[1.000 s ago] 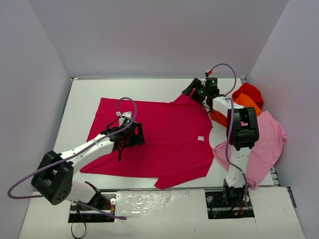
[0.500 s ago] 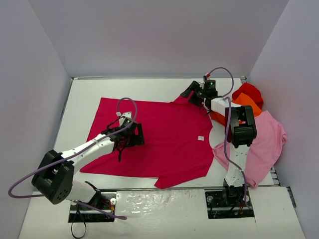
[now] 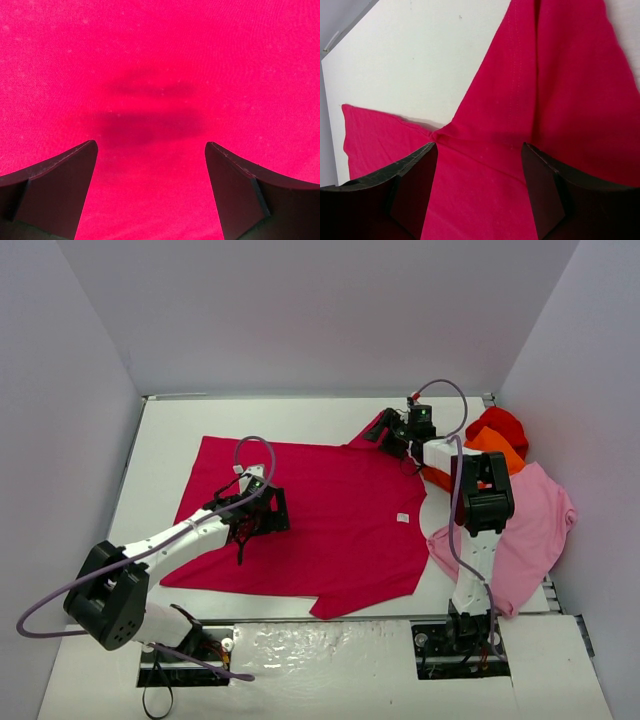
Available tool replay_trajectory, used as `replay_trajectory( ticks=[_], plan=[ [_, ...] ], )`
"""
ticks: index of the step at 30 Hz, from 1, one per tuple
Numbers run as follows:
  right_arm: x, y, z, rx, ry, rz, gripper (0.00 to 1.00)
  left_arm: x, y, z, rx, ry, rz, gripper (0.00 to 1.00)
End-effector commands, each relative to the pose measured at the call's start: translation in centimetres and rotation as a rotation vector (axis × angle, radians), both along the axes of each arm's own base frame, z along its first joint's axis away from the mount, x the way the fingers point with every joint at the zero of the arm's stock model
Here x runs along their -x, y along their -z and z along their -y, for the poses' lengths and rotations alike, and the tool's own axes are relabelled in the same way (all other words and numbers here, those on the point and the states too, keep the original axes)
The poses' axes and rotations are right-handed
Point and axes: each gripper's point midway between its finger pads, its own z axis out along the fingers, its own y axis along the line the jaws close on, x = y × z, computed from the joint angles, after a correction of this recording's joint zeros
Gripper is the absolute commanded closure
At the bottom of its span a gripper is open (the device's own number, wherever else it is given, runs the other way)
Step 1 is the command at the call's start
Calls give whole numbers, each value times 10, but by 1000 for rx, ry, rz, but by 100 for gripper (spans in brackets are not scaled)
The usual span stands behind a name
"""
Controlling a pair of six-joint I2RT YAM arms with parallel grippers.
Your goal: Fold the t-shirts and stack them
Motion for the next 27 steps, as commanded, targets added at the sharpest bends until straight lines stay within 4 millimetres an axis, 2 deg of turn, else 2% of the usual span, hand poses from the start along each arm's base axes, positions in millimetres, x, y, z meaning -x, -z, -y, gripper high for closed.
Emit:
replay_trajectory(
  ticks=[1, 12, 16, 25, 27],
  plan=[
    [-11, -5, 8, 21, 11, 53, 35, -15, -19, 11, 28, 12, 61, 13],
    [-17, 10, 23, 34, 46, 37, 35, -18, -17, 14, 23, 15, 54, 13],
    [-23, 12, 20, 12, 42, 37, 35, -20, -18, 15, 26, 17, 59, 13],
    [-54, -5, -3, -75, 2, 92, 34, -20, -15, 15, 16, 17, 52, 13],
    [-66, -27, -12, -139, -17, 181, 34, -21, -14, 15, 17, 16, 51, 13]
  ],
)
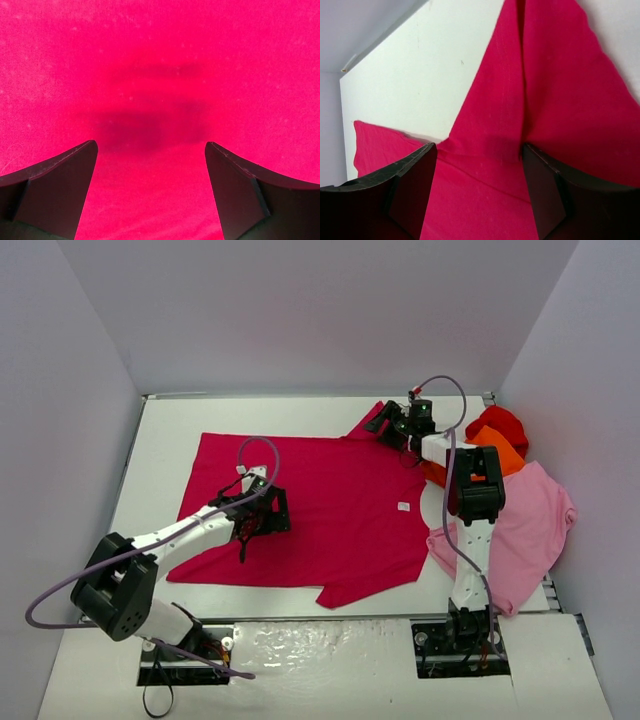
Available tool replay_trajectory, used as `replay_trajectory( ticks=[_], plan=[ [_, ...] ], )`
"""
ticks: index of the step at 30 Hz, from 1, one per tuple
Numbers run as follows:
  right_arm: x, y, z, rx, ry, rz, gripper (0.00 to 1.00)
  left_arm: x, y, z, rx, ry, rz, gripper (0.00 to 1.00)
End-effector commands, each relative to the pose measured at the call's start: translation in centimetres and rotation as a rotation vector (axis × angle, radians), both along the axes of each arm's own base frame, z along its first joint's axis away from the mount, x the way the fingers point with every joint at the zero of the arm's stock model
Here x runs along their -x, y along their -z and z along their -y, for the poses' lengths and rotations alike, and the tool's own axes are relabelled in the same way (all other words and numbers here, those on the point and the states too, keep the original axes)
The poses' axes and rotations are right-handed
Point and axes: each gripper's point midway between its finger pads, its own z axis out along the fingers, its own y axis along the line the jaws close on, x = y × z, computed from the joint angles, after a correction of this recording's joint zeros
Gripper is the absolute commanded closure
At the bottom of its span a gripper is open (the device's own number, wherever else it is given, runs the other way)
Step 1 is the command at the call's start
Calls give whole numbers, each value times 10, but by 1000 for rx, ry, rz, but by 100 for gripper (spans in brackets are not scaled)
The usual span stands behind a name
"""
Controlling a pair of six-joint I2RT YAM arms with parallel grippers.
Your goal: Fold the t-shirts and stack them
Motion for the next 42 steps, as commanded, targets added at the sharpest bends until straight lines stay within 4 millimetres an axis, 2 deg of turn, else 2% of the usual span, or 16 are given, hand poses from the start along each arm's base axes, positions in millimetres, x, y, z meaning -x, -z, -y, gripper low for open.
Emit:
replay_trajectory(
  ticks=[1, 6, 8, 13, 16, 20, 22, 24, 32, 34, 36, 37, 38, 39, 41, 42],
  plan=[
    [-27, -45, -20, -125, -43, 166, 33, -21, -27, 15, 44, 11, 84, 13],
    [-42, -92, -50, -352, -117, 288, 32, -20, -25, 14, 37, 13, 81, 13],
    [-48, -124, -63, -442, -162, 376, 32, -20, -23, 13, 34, 12, 80, 13],
    [-20, -207, -109, -736, -394, 652, 28, -19, -15, 14, 34, 14, 69, 13],
    [-12, -226, -126, -713, -451, 751, 27, -19, -11, 17, 40, 19, 61, 13],
    [-4, -230, -124, -633, -440, 790, 25, -18, -8, 16, 35, 23, 58, 13],
    [-4, -217, -117, -609, -417, 758, 25, -18, -8, 16, 34, 28, 62, 13],
    [0, -224, -109, -600, -411, 753, 25, -18, -7, 15, 25, 34, 61, 13],
    [15, -231, -54, -464, -332, 661, 27, -23, -12, 18, 33, 35, 75, 13],
    [4, -212, -37, -409, -266, 559, 48, -22, -12, 18, 33, 34, 73, 13],
    [-6, -177, -14, -310, -177, 430, 71, -23, -12, 18, 37, 33, 73, 13],
    [-7, -175, -13, -299, -171, 419, 73, -23, -12, 19, 38, 33, 74, 13],
    [-10, -152, -4, -212, -135, 330, 84, -23, -12, 20, 40, 34, 72, 13],
    [-10, -134, -1, -172, -125, 247, 86, -23, -12, 20, 43, 36, 71, 14],
    [-9, -120, -5, -134, -149, 214, 73, -23, -11, 22, 47, 38, 67, 14],
    [-8, -111, -7, -141, -161, 196, 61, -23, -11, 22, 47, 39, 66, 14]
  ],
)
